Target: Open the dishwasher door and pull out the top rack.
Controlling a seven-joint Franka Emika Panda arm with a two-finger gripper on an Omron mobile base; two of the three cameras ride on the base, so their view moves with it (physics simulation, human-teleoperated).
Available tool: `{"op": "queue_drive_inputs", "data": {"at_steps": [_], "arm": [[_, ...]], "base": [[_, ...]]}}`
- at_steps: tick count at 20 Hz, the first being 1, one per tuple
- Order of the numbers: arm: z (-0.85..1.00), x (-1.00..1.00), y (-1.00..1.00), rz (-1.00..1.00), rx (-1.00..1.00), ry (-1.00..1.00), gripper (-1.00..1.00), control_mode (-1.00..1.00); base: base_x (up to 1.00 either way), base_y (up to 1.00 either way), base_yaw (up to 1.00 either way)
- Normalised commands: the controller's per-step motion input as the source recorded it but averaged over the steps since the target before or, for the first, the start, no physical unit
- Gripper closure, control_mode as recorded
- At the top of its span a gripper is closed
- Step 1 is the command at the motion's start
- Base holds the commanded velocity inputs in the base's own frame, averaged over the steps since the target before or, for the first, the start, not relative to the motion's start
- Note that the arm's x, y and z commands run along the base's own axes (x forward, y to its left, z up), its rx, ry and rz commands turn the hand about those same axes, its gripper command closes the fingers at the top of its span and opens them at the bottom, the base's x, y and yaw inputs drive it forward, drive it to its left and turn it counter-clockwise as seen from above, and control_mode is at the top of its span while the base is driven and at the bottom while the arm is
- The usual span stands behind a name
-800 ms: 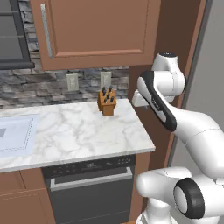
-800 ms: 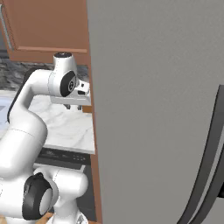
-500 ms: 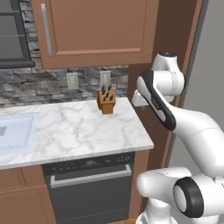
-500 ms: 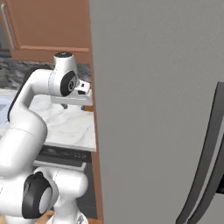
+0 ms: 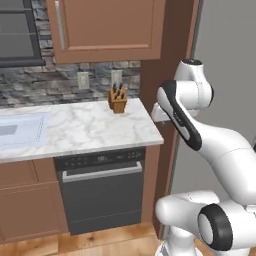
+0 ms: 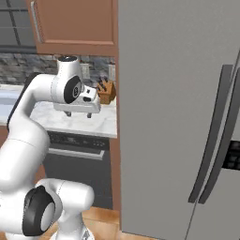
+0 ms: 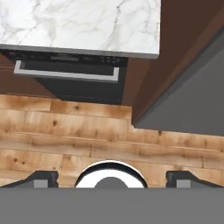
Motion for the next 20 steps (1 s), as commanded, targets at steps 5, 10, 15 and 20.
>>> {"op": "queue_drive_inputs", "data": {"at_steps": [5, 10, 15, 20], "arm": [[0.0, 0.0, 0.0, 0.0, 0.0, 0.0, -1.0, 1.0], [0.0, 0.0, 0.0, 0.0, 0.0, 0.0, -1.0, 1.0], [0.0, 0.0, 0.0, 0.0, 0.0, 0.0, -1.0, 1.0], [0.0, 0.0, 0.0, 0.0, 0.0, 0.0, -1.0, 1.0]], "base": [[-0.03, 0.63, -0.1], [0.0, 0.97, -0.24], [-0.01, 0.99, -0.31], [0.0, 0.92, -0.31]]}}
